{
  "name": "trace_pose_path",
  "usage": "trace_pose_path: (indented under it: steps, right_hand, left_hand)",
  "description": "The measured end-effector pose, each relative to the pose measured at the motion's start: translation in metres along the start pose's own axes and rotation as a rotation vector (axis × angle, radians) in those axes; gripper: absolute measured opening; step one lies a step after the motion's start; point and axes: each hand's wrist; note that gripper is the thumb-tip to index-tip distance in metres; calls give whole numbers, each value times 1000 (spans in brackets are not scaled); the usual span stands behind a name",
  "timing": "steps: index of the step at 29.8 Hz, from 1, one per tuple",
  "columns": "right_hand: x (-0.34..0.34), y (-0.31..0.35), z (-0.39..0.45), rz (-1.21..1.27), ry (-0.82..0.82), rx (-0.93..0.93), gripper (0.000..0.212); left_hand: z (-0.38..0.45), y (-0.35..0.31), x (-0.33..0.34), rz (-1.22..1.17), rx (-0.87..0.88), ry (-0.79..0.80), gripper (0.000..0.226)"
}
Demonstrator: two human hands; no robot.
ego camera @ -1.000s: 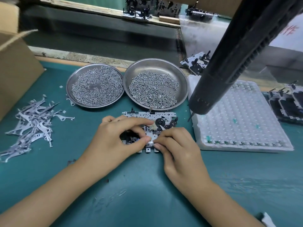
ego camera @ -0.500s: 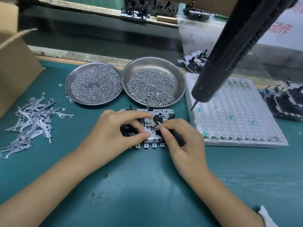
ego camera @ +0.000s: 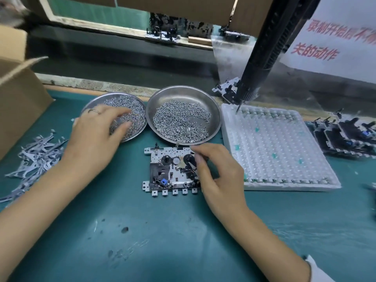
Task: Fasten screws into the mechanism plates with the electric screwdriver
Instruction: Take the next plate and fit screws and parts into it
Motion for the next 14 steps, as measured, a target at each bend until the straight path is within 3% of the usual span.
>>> trace_pose_path:
  steps: [3,6,8,14]
  right_hand:
    - [13,0,39,-134,86,-53,26]
    - [28,-12,72,-374,344,16,41]
    - [35,-20,80,-513,453,45,34]
    - [39,-23,79,-511,382,-27,18]
  left_hand:
    - [11,5,7,120,-65,164,38]
    - [15,3,12,145,-55,136,33]
    - [16,3,13,136,-66,72,26]
    - [11,9,15,136,0,-94,9]
Point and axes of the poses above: each hand's wrist, its own z-axis towards the middle knuckle, its own x-axis out of the palm, y = z × x, and after that the axes turned 11 degrees about -y, right-handed
